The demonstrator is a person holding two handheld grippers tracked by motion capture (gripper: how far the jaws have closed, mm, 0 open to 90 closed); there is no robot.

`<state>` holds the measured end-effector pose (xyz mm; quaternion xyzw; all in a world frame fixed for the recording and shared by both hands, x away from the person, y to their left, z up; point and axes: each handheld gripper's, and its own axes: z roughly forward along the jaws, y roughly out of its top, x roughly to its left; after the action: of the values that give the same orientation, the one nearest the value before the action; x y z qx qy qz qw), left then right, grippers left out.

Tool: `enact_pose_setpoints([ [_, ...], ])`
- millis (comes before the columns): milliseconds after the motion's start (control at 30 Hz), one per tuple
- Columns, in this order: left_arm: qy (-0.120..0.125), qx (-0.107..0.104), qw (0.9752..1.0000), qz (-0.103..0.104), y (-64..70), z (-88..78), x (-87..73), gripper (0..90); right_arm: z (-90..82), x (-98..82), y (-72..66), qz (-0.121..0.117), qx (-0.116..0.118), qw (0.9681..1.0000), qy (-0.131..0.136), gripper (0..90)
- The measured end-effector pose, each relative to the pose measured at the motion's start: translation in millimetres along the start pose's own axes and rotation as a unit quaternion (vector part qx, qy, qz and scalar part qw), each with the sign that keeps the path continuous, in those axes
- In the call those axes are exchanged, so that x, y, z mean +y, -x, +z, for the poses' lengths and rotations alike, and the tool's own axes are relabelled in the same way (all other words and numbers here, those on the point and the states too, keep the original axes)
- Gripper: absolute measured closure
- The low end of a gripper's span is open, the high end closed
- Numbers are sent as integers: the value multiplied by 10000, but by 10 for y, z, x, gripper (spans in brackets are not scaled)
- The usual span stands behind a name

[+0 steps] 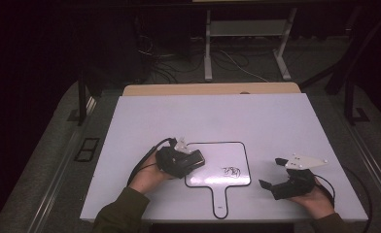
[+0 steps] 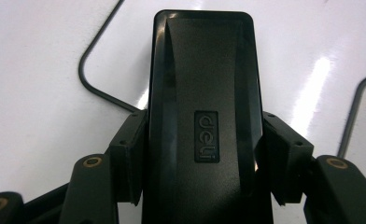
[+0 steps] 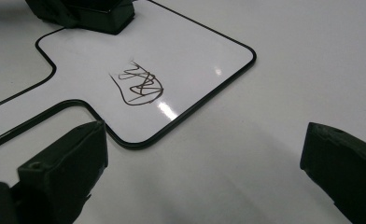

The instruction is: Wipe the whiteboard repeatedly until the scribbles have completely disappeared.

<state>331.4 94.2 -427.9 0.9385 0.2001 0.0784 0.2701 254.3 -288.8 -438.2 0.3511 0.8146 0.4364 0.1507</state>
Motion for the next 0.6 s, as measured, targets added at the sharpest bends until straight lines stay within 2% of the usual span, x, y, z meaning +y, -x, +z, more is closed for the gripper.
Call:
enact_pose_setpoints([
  [133, -55, -370, 9986, 361, 212, 21, 56, 395, 8, 1, -4, -3, 9, 10000, -28, 0],
  [200, -45, -379, 9983, 430, 274, 30, 76, 395, 8, 4, -9, -9, 9, 10000, -16, 0],
  [233, -57, -348, 9984, 440, 258, 29, 79, 395, 5, 3, -10, -13, 7, 10000, -15, 0],
  [400, -48, 48, 9999, 85, 25, 9, 34, 395, 3, 0, -5, -7, -6, 10000, -3, 0],
  [500, -50, -16, 10000, -14, -23, -2, 5, 395, 9, 1, -4, -8, 3, 10000, -31, 0],
  [600, -51, -293, 9995, 136, 111, 12, 28, 395, 13, 2, -8, -21, 0, 10000, -30, 0],
])
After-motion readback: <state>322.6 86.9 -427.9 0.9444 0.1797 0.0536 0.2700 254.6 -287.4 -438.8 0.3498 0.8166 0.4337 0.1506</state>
